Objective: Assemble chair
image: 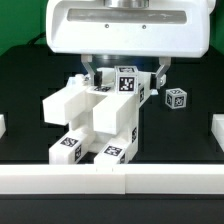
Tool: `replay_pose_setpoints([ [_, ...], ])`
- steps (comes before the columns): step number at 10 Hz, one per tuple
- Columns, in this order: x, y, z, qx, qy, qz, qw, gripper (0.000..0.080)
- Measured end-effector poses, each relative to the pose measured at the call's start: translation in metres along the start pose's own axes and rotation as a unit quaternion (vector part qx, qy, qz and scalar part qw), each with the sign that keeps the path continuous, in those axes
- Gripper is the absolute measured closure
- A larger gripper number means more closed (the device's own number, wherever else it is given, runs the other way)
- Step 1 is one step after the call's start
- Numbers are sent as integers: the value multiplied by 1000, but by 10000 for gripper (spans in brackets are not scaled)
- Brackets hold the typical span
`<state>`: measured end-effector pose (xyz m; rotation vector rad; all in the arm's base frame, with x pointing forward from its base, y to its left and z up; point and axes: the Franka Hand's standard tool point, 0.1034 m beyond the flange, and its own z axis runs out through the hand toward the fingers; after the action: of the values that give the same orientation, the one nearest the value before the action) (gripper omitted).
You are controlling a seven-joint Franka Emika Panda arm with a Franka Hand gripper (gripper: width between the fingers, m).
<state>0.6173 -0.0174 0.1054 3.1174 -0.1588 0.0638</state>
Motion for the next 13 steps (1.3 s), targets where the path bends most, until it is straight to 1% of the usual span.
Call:
replay_pose_setpoints([
  [1, 0, 2, 0, 0, 0, -13, 1000, 178],
  [3, 0, 2, 0, 0, 0, -7, 1000, 530],
  [6, 0, 2, 0, 0, 0, 4, 1000, 531],
  [8, 0, 1, 0, 3, 0, 76, 997, 531],
  [9, 0, 1, 0, 3, -1, 130, 991, 531],
  [10, 0, 0, 0, 4, -1, 157, 988, 531],
  [11, 0, 0, 1, 6, -2, 208, 978, 530],
  [13, 0, 0, 1, 8, -2, 270, 963, 530],
])
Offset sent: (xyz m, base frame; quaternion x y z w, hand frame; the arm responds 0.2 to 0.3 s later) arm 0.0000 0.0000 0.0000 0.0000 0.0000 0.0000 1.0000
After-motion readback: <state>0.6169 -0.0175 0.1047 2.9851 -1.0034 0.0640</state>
